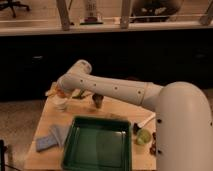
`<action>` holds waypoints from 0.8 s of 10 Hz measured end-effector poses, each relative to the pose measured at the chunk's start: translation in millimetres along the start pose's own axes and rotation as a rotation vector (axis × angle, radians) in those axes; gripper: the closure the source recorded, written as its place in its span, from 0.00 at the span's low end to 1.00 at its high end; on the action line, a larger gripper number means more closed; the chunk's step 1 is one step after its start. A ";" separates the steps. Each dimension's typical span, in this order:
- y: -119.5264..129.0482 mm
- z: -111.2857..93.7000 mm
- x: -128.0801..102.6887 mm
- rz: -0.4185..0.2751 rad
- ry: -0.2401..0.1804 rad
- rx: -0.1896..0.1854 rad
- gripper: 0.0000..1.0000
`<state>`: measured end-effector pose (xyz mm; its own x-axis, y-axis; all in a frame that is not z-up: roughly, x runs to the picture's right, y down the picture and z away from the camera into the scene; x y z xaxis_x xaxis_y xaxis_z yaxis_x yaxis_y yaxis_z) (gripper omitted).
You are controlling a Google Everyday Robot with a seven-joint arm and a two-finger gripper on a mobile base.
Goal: Place apple in paper cup
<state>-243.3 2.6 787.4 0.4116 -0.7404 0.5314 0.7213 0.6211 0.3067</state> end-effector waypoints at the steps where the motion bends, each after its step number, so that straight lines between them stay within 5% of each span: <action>1: -4.2 2.1 0.1 -0.002 -0.020 -0.009 0.97; 8: -19.7 13.7 3.7 -0.009 -0.095 -0.069 0.97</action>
<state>-263.6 -8.8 794.1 0.3530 -0.7161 0.6022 0.7628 0.5929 0.2579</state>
